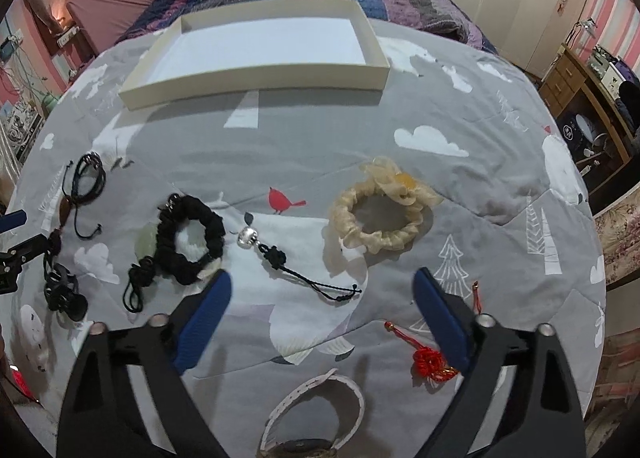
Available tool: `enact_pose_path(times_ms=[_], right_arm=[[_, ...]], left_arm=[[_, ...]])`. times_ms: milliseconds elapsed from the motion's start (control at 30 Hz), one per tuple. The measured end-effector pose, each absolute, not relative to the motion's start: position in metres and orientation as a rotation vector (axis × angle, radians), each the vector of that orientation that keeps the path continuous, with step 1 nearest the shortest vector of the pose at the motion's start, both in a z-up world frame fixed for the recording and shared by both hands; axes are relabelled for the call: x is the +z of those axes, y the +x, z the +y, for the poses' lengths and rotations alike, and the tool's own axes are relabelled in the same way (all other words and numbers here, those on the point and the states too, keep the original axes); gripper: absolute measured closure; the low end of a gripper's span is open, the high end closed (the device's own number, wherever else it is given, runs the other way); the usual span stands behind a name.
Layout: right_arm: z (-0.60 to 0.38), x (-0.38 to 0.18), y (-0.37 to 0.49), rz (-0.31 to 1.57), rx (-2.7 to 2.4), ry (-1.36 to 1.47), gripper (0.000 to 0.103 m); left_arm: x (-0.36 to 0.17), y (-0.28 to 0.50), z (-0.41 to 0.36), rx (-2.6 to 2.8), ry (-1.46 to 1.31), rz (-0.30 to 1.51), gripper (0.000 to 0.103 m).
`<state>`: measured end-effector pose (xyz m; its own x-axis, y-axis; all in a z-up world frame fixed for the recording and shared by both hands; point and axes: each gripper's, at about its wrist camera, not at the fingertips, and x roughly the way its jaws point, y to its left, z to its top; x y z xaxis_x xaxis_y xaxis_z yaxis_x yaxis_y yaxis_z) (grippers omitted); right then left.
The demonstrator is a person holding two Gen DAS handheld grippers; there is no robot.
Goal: Organize jewelry
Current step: 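Grasp the brown-pendant cord necklace with the left tool while the right tool grasps the silver-bead cord charm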
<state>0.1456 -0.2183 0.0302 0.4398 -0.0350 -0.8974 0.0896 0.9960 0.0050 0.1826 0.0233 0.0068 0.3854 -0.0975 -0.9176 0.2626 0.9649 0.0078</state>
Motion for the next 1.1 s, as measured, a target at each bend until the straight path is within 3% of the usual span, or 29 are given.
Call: enact_pose_path(times_ms=[300, 600, 700, 1100], right_arm=[[-0.216, 0.008, 0.156, 1.174, -0.053, 0.036, 0.029], [-0.207, -0.006, 0.167, 1.210, -0.007, 0.021, 0.046], [-0.204, -0.007, 0.172, 1.211, 0.008, 0.021, 0.051], [-0.195, -0.006, 0.176, 1.179, 0.082, 0.014, 0.090]], left_arm=[[-0.017, 0.192, 0.015, -0.241, 0.190, 1.239, 0.056], [-0.018, 0.195, 0.008, -0.243, 0.215, 1.220, 0.078], [-0.018, 0.197, 0.006, -0.243, 0.211, 1.222, 0.080], [-0.018, 0.198, 0.004, -0.241, 0.203, 1.213, 0.086]])
